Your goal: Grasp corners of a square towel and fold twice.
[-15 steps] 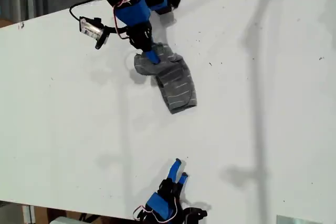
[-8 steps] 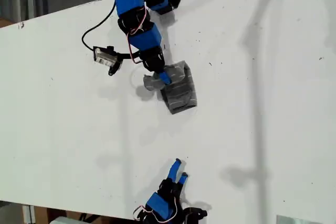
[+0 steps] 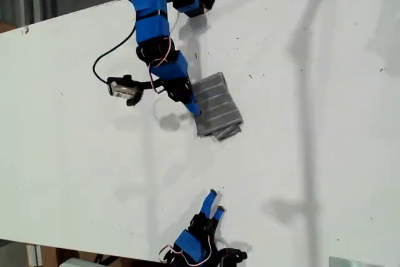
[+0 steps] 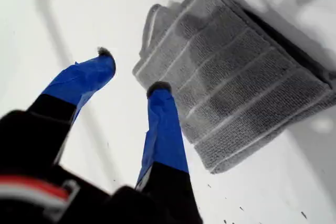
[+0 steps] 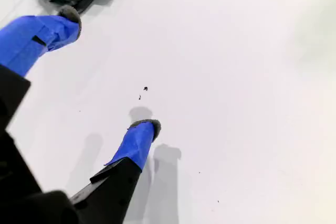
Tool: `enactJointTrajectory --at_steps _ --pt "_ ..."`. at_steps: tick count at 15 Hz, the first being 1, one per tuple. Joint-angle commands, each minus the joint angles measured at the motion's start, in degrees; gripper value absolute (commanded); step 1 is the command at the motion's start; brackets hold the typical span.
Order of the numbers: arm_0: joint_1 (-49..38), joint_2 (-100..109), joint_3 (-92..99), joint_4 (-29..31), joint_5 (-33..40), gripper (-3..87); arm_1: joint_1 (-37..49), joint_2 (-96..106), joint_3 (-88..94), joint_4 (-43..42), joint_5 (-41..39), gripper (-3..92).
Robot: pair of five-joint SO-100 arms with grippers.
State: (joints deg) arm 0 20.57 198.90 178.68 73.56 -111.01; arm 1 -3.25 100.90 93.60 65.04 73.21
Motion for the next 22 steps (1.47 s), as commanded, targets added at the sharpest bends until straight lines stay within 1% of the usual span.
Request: enactJointTrajectory --at_steps 1,2,3,5,7,8,9,10,12,13,15,16,18,19,21,22 --pt "0.4 0.1 0.3 0.6 -0.5 36.3 2.7 18.1 7.0 5.7 1.7 17.5" --pt "0.3 0.1 0.3 0.6 -0.4 36.3 3.6 29.4 16.2 6.4 3.5 17.3" --pt "0.1 0.1 0.3 0.7 -0.2 36.3 3.9 42.5 28.1 5.3 6.5 15.2" --pt "-1.8 0.0 0.3 0.8 1.8 36.3 1.1 69.1 51.7 0.3 11.4 15.1" --pt "-3.8 -0.1 0.3 0.9 3.6 36.3 -3.3 88.0 61.6 5.2 15.8 15.1" --pt "-4.6 -0.1 0.3 0.9 4.8 36.3 -4.8 86.6 60.7 6.3 17.1 15.1" --pt "-5.6 -0.3 0.3 1.0 6.9 36.3 -5.5 86.8 61.8 5.4 17.1 15.1" --pt "-7.1 -0.8 0.2 1.1 8.9 36.3 -5.6 87.0 63.0 6.4 17.6 15.2" --pt "-9.1 -1.4 0.2 1.1 12.5 35.5 -6.2 87.4 66.0 9.7 21.1 17.1" --pt "-10.3 -2.4 0.2 1.2 14.5 35.5 -7.0 87.4 67.3 12.8 26.2 17.4" --pt "-13.6 -4.0 0.0 1.6 18.1 34.6 -10.7 87.5 68.7 16.4 31.7 17.5" --pt "-14.4 0.1 0.1 1.2 25.2 33.9 -12.7 87.5 69.1 16.2 32.6 17.6" --pt "-10.1 -0.1 0.1 1.2 26.2 32.7 -15.4 87.5 68.8 16.6 36.7 17.7" --pt "-8.5 -0.1 0.1 1.2 30.6 31.4 -15.5 87.5 68.8 17.1 35.7 18.2" --pt "-8.3 -0.1 0.1 1.2 49.0 28.8 -16.0 87.5 68.8 17.1 35.2 18.8" --pt "-8.3 -0.1 0.1 1.2 50.0 26.9 -15.8 87.5 68.8 17.1 35.2 18.9"
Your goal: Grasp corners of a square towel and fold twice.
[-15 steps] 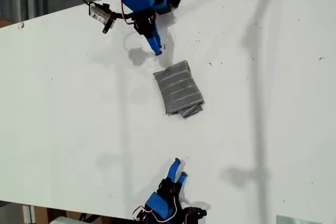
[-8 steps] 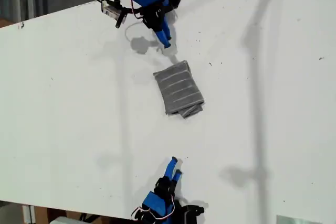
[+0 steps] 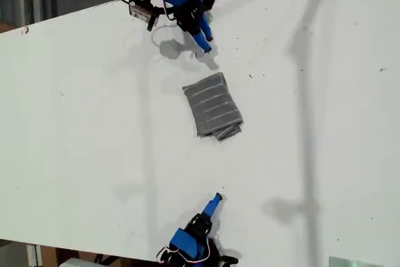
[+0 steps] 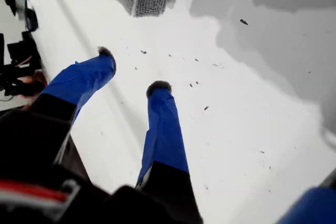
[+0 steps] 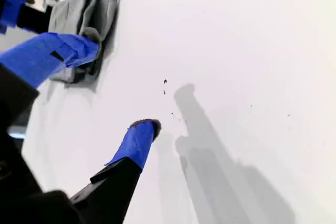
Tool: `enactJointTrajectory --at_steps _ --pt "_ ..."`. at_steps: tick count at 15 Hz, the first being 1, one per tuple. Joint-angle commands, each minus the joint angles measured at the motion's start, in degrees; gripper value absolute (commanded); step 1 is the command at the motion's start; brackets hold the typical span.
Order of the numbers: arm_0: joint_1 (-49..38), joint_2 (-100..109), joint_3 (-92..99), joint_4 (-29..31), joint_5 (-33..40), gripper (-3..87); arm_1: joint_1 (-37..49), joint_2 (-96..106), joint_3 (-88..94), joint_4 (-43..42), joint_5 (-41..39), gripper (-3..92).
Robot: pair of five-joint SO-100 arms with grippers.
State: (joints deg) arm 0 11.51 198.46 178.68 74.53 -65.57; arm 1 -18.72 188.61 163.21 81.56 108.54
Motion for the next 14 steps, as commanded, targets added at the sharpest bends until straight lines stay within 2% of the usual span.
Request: enactJointTrajectory --at_steps 1,8,14 --pt "0.7 0.4 0.1 0.3 5.6 25.2 -0.1 -0.2 -0.8 0.5 -0.2 19.0" --pt "0.6 0.4 0.1 0.3 5.6 19.3 0.4 -0.2 -0.8 0.5 -0.2 19.1" --pt "0.6 0.4 0.1 0.3 5.6 18.6 0.5 -0.2 -0.8 0.5 -0.2 19.1"
